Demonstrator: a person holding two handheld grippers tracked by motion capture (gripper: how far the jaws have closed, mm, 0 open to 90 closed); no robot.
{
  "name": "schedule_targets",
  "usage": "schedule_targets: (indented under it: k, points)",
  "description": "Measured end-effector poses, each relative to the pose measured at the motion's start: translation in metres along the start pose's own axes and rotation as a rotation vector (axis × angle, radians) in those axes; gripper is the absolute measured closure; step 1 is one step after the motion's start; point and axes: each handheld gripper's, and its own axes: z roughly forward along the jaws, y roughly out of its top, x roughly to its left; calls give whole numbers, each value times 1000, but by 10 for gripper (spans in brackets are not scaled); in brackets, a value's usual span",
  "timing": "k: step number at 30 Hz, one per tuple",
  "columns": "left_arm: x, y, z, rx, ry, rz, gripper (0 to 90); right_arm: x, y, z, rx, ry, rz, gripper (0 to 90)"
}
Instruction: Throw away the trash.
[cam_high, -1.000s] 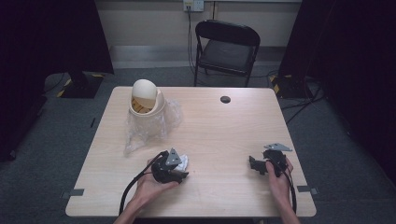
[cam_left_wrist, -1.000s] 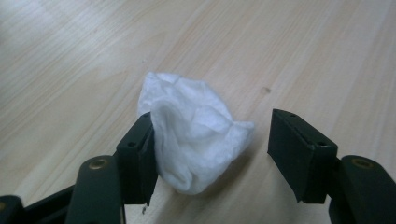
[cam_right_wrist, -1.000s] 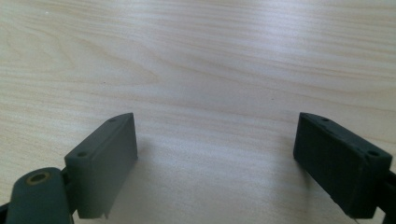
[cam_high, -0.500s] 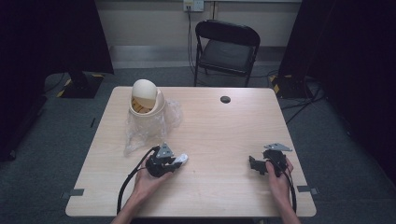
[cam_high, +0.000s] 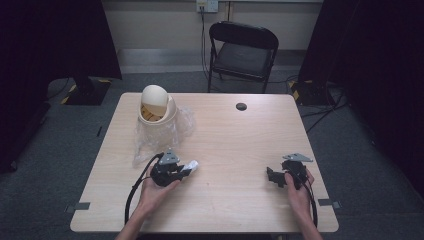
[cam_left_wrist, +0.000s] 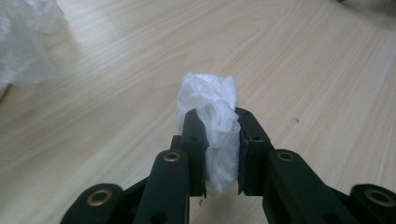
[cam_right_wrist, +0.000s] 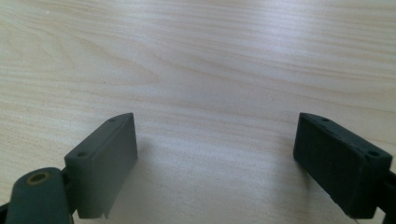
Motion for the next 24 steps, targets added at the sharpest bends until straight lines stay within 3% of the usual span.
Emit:
schedule_targets:
  k: [6, 9, 12, 22, 24]
  points:
    - [3, 2, -7, -22, -8, -17, 767, 0, 0, 0, 0, -1, 2, 127]
    - [5, 4, -13, -47, -34, -53, 768, 0, 0, 0, 0, -1, 1, 127]
    - [7, 8, -23, -68, -37, -39, 767, 0, 0, 0, 0, 0, 2, 128]
    - [25, 24, -57, -124, 10, -42, 767, 0, 0, 0, 0, 0, 2, 127]
    - [29, 26, -62, -140, 15, -58, 767, 0, 0, 0, 0, 0, 2, 128]
